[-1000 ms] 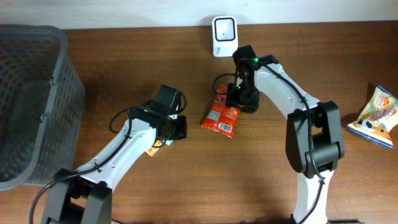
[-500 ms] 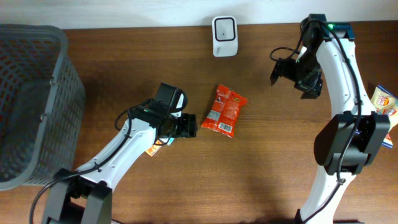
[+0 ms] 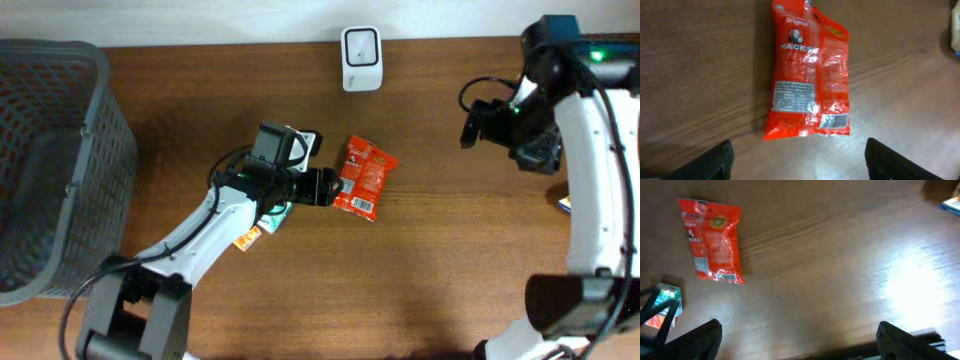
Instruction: Scan the item barcode
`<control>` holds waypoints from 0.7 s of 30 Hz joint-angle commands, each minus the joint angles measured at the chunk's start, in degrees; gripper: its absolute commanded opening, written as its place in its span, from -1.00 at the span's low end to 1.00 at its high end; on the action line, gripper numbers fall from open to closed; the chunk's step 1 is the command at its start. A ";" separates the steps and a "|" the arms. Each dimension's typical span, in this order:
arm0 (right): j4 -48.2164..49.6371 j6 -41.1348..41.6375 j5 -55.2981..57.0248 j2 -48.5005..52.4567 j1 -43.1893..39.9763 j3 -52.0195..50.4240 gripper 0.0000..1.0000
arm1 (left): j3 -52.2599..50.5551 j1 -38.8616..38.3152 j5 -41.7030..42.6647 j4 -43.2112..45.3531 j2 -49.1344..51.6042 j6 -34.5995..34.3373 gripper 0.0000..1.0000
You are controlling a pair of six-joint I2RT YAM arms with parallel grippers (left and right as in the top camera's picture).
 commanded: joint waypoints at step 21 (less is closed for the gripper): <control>24.02 -5.84 -15.02 -10.49 -0.11 -35.45 0.97 | 3.37 -8.94 -2.97 11.23 16.15 -7.30 0.73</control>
